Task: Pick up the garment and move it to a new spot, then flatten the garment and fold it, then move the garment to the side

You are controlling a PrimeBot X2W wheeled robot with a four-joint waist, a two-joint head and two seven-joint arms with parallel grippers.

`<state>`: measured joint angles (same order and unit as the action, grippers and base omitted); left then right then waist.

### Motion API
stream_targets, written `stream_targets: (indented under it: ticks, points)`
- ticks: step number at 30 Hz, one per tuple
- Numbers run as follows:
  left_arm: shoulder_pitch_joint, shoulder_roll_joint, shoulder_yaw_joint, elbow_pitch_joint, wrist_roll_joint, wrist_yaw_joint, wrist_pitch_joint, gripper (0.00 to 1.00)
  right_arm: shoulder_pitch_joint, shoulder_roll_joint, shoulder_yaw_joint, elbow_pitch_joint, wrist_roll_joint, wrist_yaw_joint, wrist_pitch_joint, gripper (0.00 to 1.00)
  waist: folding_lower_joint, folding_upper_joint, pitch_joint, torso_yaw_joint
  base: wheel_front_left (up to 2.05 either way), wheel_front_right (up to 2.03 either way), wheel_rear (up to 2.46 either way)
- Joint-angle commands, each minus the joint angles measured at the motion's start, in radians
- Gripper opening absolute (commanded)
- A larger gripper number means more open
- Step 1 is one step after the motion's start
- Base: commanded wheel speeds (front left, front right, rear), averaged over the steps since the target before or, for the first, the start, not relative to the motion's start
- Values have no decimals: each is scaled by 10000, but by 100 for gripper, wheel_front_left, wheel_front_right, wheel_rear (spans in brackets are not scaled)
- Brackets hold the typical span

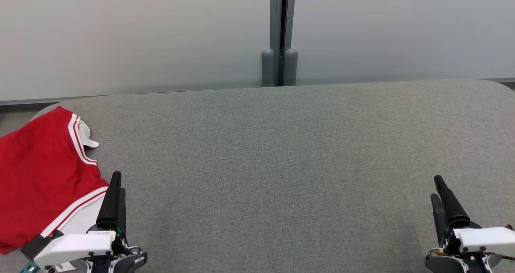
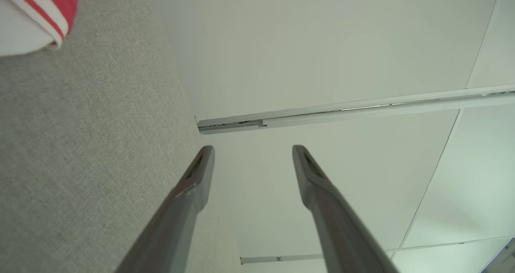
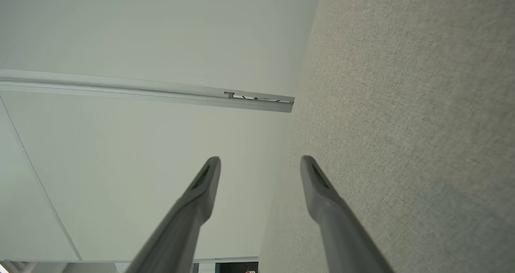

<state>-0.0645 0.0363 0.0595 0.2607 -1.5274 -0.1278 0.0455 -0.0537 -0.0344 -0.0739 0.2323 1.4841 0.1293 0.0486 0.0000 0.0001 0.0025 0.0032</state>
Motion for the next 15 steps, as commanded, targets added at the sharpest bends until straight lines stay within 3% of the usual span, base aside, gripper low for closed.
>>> stream_targets:
  ticks: [1, 15]
  points:
    - [-111, 81, -51, -214, 354, -20, -92, 100, -101, -91, 56, -290, -431, 13, -123, 100, 0, -1, -3, 8, 0, 0, 0]
    - [208, 123, -350, -335, 3255, -24, -680, 100, 218, -487, 504, -824, -3928, 15, -714, 100, 0, -1, -115, 74, 0, 0, 0]
